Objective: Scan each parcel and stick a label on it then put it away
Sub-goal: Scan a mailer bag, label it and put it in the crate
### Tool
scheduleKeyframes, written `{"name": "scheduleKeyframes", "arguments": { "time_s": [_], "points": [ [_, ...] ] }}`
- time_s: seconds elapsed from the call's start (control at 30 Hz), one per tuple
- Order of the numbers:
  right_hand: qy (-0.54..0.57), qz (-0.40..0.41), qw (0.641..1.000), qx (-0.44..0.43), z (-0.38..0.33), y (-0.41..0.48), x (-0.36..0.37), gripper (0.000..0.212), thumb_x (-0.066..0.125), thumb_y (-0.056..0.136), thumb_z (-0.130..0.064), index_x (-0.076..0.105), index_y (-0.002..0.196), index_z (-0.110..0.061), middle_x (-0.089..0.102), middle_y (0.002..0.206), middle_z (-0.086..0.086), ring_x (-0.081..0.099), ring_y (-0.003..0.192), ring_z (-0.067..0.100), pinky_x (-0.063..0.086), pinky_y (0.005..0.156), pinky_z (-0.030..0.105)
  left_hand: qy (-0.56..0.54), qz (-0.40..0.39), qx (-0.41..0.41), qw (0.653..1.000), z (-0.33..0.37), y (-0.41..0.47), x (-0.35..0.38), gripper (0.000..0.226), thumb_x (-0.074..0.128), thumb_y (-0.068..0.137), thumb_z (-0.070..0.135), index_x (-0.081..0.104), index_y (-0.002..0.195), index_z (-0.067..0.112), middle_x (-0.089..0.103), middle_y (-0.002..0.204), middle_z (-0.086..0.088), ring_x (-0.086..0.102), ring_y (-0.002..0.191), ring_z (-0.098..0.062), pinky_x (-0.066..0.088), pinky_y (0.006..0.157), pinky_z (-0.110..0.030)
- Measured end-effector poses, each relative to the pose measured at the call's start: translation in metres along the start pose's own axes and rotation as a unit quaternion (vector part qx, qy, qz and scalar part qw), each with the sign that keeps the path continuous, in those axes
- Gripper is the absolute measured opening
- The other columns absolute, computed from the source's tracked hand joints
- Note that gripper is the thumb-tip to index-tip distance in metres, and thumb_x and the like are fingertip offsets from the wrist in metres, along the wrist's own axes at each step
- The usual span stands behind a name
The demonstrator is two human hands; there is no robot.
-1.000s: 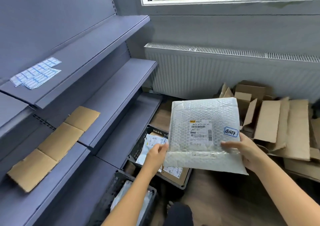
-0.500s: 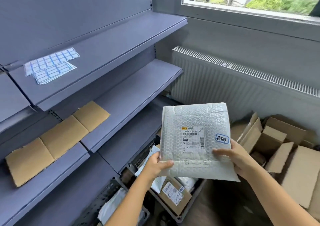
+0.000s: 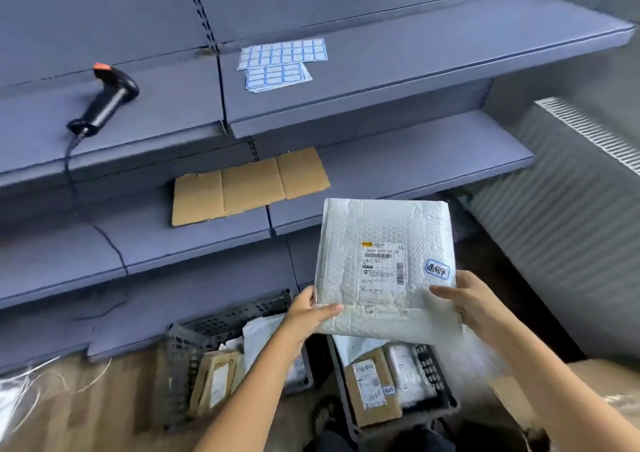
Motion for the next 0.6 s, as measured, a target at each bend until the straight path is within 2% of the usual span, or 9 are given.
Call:
{"name": "scheduleKeyframes", "arguments": {
  "time_s": [0.1,0.2,0.27,0.33,0.4,0.5,0.6],
  "points": [
    [-0.043,-0.035,0.998,0.013,0.001,0.022,-0.004,0.044,0.072,0.082,-0.012,0.052,0.12,-0.008,0.064,0.113,0.011,0.063,0.092,0.022,0.049,0.075,0.032,-0.043,0.076,-0.022,0.996,-0.022,-0.014,-0.01,0.049,0.079,0.073,0.015,0.056,0.116,0.016,0.067,0.11,0.0,0.064,0.101,-0.014,0.05,0.093,-0.034],
    [-0.046,-0.044,0.998,0.028,0.014,0.034,-0.011,0.037,0.063,0.088,-0.005,0.048,0.122,-0.005,0.059,0.113,0.014,0.059,0.094,0.024,0.048,0.074,0.031,-0.089,0.12,-0.04,0.988,-0.045,-0.022,-0.005,0.041,0.077,0.075,0.011,0.057,0.108,0.021,0.067,0.111,-0.001,0.064,0.1,-0.013,0.05,0.091,-0.033],
    [-0.078,-0.038,0.996,0.038,0.028,0.039,-0.02,0.027,0.06,0.09,-0.005,0.05,0.116,-0.004,0.059,0.109,0.014,0.058,0.095,0.024,0.049,0.083,0.037,-0.116,0.146,-0.051,0.981,-0.064,-0.023,0.004,0.037,0.077,0.076,0.009,0.058,0.106,0.021,0.068,0.11,-0.001,0.064,0.1,-0.015,0.051,0.091,-0.035],
    [-0.116,-0.013,0.992,0.05,0.049,0.044,-0.034,0.016,0.058,0.091,-0.004,0.053,0.106,-0.005,0.059,0.103,0.014,0.055,0.095,0.025,0.045,0.094,0.046,-0.139,0.168,-0.071,0.973,-0.088,-0.023,0.016,0.039,0.078,0.074,0.011,0.059,0.106,0.018,0.068,0.114,-0.005,0.064,0.103,-0.02,0.049,0.096,-0.044],
    [-0.142,0.015,0.988,0.064,0.074,0.051,-0.049,0.007,0.057,0.091,-0.003,0.054,0.095,-0.007,0.06,0.097,0.013,0.055,0.091,0.025,0.046,0.091,0.046,-0.15,0.161,-0.099,0.97,-0.118,-0.015,0.031,0.055,0.084,0.065,0.02,0.058,0.113,0.015,0.065,0.121,-0.008,0.063,0.108,-0.023,0.047,0.099,-0.047],
    [-0.179,0.057,0.979,0.083,0.118,0.065,-0.068,0.015,0.059,0.086,-0.003,0.054,0.081,-0.015,0.062,0.085,0.011,0.057,0.08,0.026,0.044,0.076,0.039,-0.135,0.137,-0.15,0.97,-0.175,0.015,0.057,0.121,0.092,0.04,0.049,0.037,0.142,0.011,0.047,0.142,-0.006,0.05,0.125,-0.023,0.04,0.106,-0.046],
    [-0.2,0.08,0.969,0.122,0.178,0.08,-0.082,0.015,0.057,0.084,-0.003,0.052,0.075,-0.013,0.058,0.072,0.009,0.053,0.071,0.025,0.041,0.071,0.038,-0.146,0.114,-0.182,0.966,-0.227,0.044,0.087,0.13,0.092,0.041,0.052,0.028,0.147,0.013,0.04,0.147,-0.005,0.044,0.131,-0.023,0.036,0.109,-0.045]
  ]
}}
Point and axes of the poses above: each hand's wrist, its own y-axis towards the middle knuckle, its own x-axis out of the palm, z = x × y, the point moved 7 cm from there along y, towards the middle knuckle
